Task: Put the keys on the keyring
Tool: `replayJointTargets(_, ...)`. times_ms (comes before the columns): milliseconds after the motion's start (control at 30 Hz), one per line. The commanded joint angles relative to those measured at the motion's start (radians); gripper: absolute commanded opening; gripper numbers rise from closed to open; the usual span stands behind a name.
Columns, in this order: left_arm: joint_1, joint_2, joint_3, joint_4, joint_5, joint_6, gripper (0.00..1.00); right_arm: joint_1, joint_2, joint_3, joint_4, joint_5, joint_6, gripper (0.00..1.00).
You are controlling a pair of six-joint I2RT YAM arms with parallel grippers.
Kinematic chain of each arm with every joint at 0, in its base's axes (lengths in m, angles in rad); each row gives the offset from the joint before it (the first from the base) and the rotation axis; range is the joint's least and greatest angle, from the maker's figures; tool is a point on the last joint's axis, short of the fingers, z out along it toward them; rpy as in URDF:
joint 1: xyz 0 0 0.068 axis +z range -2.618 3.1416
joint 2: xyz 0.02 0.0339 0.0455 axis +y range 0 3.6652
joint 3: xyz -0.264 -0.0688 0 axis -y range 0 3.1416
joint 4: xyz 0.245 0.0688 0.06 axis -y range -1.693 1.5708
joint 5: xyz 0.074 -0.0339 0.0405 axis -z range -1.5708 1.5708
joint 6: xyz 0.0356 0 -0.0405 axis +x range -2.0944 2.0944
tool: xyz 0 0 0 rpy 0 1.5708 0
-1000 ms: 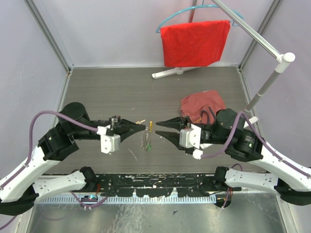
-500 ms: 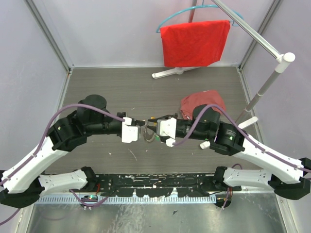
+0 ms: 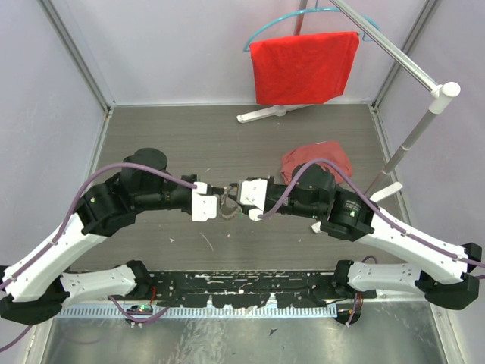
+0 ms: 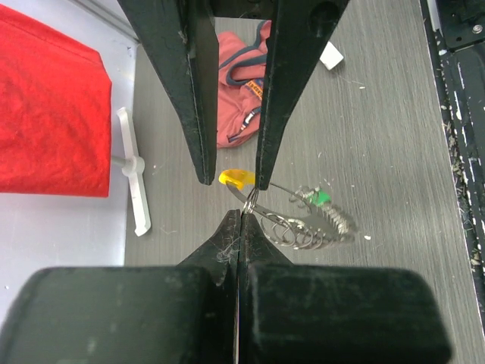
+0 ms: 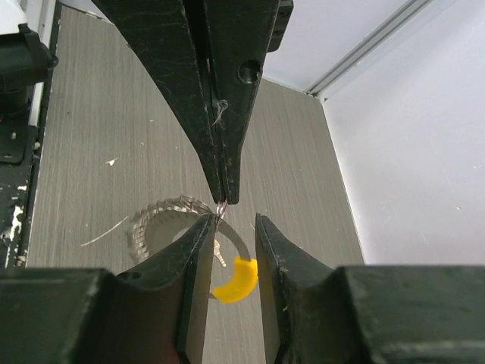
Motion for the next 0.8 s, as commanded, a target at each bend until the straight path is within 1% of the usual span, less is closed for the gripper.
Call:
replayJointTargets(0, -0.004, -0.012, 0.02, 0.044, -0.016, -0.015, 0.0, 0.003, 0.007, 0.015, 0.061, 0.006, 0.035, 0.34)
replayJointTargets(167, -0.004, -0.013, 0.02, 0.051, -0.014, -0.025, 0.0, 0.003, 0.019, 0.012, 0.073, 0.008, 0.046, 0.34)
replayJointTargets(333, -0.005, -0.014, 0.02, 0.053, -0.012, -0.028, 0.0, 0.003, 0.028, 0.013, 0.084, 0.01, 0.044, 0.28)
replayJointTargets(600, -0.004, -0.015, 0.017, 0.061, -0.016, -0.031, 0.0, 0.003, 0.045, 0.016, 0.074, 0.017, 0.038, 0.28)
replayJointTargets(700, -0.004, -0.017, 0.015, 0.062, -0.019, -0.03, 0.0, 0.003, 0.047, 0.017, 0.064, 0.024, 0.032, 0.24)
replayJointTargets(767, -0.003, -0.018, 0.015, 0.062, -0.021, -0.029, 0.0, 0.004, 0.046, 0.017, 0.063, 0.03, 0.031, 0.2)
